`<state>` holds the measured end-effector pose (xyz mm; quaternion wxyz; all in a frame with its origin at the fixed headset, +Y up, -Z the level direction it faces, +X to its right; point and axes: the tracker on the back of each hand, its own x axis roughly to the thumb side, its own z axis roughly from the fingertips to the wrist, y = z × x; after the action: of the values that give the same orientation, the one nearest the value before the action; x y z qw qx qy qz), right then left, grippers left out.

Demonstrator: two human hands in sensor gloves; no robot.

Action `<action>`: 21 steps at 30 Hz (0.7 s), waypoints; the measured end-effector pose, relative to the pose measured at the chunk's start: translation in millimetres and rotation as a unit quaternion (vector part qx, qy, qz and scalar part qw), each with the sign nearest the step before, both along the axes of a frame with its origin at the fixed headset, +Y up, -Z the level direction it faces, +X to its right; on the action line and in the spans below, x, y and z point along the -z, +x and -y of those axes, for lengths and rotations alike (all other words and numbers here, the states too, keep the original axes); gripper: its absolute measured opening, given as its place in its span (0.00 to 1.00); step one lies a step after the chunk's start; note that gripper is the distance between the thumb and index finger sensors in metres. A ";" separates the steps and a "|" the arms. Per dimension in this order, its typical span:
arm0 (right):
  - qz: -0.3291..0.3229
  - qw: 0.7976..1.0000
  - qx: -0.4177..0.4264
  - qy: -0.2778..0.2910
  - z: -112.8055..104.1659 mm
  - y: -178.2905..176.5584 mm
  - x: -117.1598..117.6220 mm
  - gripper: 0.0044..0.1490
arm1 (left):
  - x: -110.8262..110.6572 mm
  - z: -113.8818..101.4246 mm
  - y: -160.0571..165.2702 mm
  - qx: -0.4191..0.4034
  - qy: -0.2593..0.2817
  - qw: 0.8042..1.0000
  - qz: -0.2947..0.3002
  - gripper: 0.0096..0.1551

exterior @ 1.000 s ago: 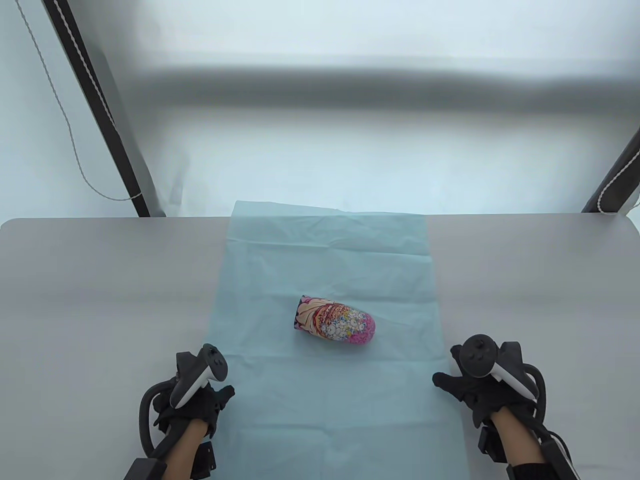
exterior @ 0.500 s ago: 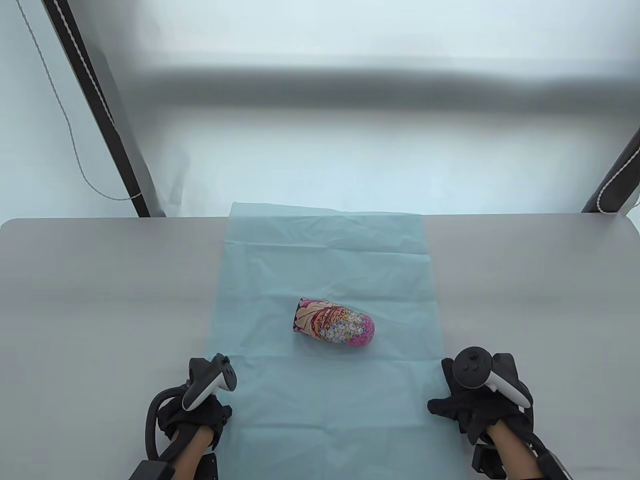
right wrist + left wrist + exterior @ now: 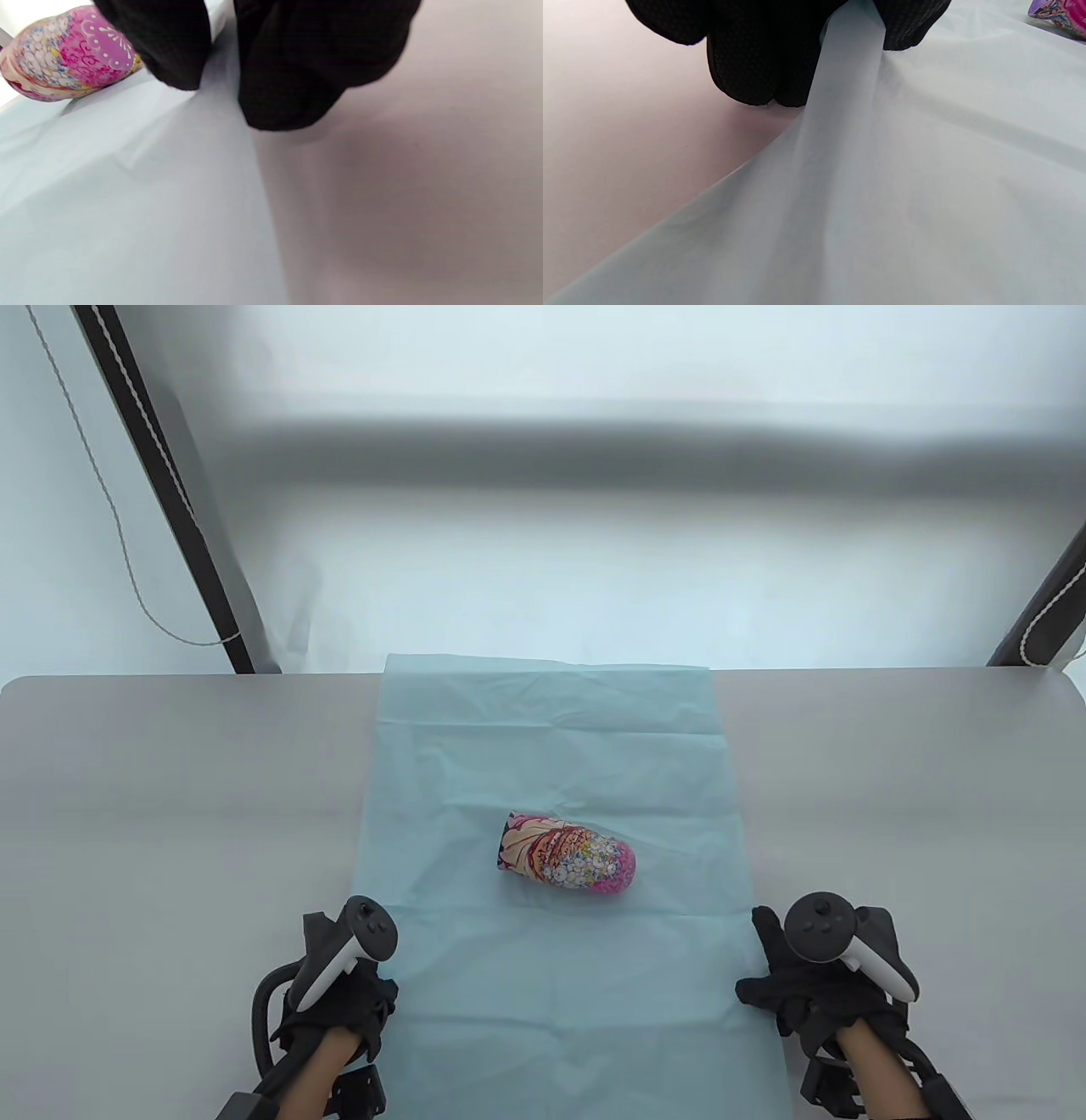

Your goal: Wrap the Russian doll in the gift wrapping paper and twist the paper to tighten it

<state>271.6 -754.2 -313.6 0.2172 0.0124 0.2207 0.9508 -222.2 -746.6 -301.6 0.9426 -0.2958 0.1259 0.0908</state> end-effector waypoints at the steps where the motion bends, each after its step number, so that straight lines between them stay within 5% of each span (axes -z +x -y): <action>1: 0.003 1.000 0.002 0.016 -1.7 1.2 -0.2 0.61 | -0.2 -0.5 -1.2 -0.008 0.003 1.000 -0.002 0.22; 9: 0.003 0.998 0.060 0.031 -8.1 9.2 0.4 0.52 | -9.3 -8.5 -22.1 -0.082 0.105 0.990 -0.038 0.52; 14: -0.009 0.995 0.092 0.037 -7.7 14.1 2.7 0.26 | -12.7 -10.3 -31.6 -0.171 0.134 0.976 -0.011 0.43; 18: -0.008 0.992 0.126 0.018 -4.8 18.2 5.2 0.21 | -6.5 -8.2 -31.5 -0.226 0.127 0.965 0.033 0.22; 21: -0.013 0.988 0.151 0.006 -2.4 19.6 6.4 0.21 | -2.7 -3.7 -31.7 -0.256 0.110 0.959 0.051 0.21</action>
<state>291.2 -751.8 -320.1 0.3552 0.0595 0.2131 0.9082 -253.9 -742.9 -298.9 0.9197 -0.2170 -0.0134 0.3269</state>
